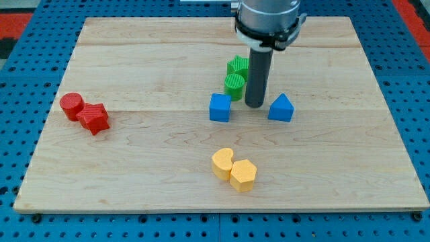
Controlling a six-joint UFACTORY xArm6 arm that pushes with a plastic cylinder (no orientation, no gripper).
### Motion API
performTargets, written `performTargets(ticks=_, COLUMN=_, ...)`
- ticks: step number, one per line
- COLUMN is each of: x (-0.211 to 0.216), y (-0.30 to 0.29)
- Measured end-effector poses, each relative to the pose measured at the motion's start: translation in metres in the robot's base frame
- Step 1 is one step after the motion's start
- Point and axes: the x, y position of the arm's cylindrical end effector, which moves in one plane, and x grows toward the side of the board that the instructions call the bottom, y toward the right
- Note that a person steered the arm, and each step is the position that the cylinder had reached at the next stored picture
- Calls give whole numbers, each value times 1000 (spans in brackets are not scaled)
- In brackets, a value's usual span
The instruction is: Push the blue triangle to the blue cube
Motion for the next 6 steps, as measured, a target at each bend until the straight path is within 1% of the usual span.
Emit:
performTargets(ticks=1, x=0, y=48)
performTargets(ticks=2, x=35, y=46)
performTargets(ticks=3, x=49, y=44)
performTargets(ticks=4, x=37, y=113)
performTargets(ticks=5, x=73, y=128)
performTargets(ticks=6, x=102, y=68)
